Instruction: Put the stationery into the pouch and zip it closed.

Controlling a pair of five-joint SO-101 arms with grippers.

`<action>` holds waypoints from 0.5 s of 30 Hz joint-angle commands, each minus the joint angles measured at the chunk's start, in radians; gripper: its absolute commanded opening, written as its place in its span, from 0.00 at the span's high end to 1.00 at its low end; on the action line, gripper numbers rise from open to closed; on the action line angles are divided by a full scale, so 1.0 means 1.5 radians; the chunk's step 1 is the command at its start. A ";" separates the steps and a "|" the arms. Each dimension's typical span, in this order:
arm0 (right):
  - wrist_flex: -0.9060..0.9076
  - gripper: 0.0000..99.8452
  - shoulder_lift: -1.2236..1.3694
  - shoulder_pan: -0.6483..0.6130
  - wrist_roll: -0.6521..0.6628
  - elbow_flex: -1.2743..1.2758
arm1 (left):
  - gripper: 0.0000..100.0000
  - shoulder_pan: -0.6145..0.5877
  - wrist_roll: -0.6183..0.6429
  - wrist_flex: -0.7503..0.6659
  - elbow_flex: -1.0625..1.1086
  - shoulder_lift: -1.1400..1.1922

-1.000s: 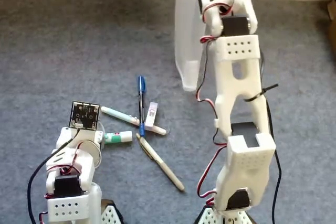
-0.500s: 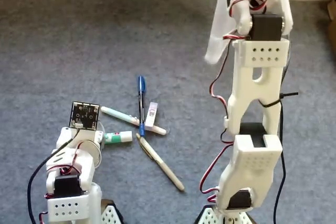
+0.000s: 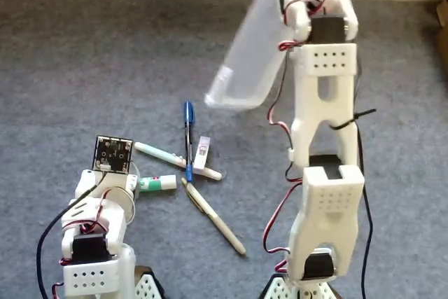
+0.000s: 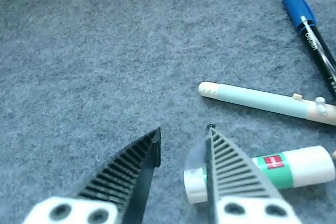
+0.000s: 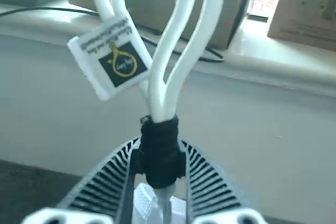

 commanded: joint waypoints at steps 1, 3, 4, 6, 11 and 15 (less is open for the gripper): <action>0.060 1.00 -0.019 -0.033 -0.007 -0.007 | 0.85 -0.006 -0.001 -0.011 0.012 -0.007; 0.146 1.00 -0.024 -0.050 -0.007 -0.018 | 0.85 -0.006 -0.001 -0.011 0.012 -0.007; 0.191 1.00 -0.028 -0.057 -0.007 -0.042 | 0.85 -0.006 -0.001 -0.011 0.012 -0.007; 0.290 1.00 -0.041 -0.064 -0.007 -0.088 | 0.85 -0.006 -0.004 -0.011 0.012 -0.007; 0.534 1.00 -0.047 -0.081 -0.007 -0.210 | 0.85 -0.006 -0.005 0.024 -0.005 -0.007; 0.681 1.00 -0.044 -0.092 -0.071 -0.315 | 0.85 -0.009 -0.006 0.082 -0.049 -0.007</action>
